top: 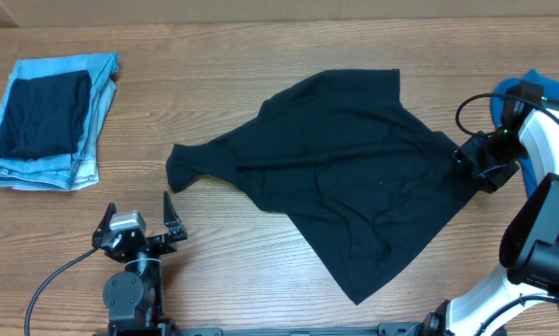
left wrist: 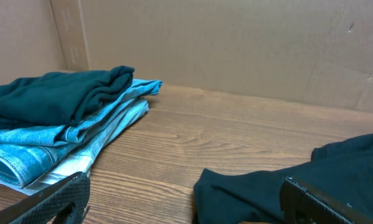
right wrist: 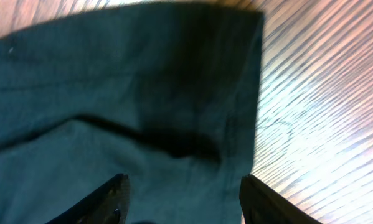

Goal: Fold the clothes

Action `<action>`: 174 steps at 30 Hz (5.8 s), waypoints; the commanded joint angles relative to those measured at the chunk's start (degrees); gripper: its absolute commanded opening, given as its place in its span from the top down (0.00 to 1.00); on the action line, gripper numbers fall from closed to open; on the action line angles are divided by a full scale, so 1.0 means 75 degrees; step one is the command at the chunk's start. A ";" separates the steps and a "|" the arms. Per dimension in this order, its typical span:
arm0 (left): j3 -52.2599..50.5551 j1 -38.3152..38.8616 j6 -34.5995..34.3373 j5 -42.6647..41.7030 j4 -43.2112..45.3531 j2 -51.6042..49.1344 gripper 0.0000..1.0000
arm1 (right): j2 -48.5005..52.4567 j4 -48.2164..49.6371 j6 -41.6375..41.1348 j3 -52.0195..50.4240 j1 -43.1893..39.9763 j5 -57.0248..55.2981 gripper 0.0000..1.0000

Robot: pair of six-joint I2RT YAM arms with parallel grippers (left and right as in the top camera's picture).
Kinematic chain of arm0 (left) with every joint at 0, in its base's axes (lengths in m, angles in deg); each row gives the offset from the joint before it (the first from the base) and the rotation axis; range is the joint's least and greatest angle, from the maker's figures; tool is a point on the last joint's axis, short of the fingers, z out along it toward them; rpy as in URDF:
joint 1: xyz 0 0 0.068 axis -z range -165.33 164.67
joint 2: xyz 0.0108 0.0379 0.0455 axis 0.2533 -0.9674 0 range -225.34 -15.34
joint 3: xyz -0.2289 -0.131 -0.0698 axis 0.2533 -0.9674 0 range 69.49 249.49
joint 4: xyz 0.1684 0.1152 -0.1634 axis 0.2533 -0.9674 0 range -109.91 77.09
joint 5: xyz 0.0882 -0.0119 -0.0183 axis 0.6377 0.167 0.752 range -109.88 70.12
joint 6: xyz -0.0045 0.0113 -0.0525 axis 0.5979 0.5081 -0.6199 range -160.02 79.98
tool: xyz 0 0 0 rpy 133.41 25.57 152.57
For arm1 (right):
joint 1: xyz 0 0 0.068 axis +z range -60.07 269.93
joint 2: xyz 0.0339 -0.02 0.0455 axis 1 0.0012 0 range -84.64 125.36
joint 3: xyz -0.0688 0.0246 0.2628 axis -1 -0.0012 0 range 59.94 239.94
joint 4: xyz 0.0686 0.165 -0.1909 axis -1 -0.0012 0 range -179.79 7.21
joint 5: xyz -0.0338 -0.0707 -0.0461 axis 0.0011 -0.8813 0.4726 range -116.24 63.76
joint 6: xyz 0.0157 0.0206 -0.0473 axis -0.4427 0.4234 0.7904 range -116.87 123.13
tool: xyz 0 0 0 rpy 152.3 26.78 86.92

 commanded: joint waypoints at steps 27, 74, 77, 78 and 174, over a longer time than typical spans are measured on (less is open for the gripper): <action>-0.0029 0.0064 0.0087 0.0122 0.0029 0.0079 0.00 | -0.0035 0.1381 0.1792 -0.0804 -0.0624 0.0172 0.46; -0.0029 0.0064 0.0087 0.0122 0.0029 0.0079 0.00 | -0.0035 0.2226 0.3465 0.0248 -0.0624 -0.1556 0.96; -0.0029 0.0064 0.0087 0.0122 0.0029 0.0079 0.00 | -0.0035 0.2492 0.3465 0.0248 -0.0624 -0.1556 0.96; -0.0029 0.0064 0.0087 0.0122 0.0029 0.0079 0.00 | -0.0035 0.2527 0.3462 0.0248 -0.0624 -0.1556 0.68; -0.0029 0.0064 0.0090 0.0122 0.0029 0.0079 0.00 | -0.0388 -0.0157 -0.0026 -0.1990 0.0149 -0.0793 0.60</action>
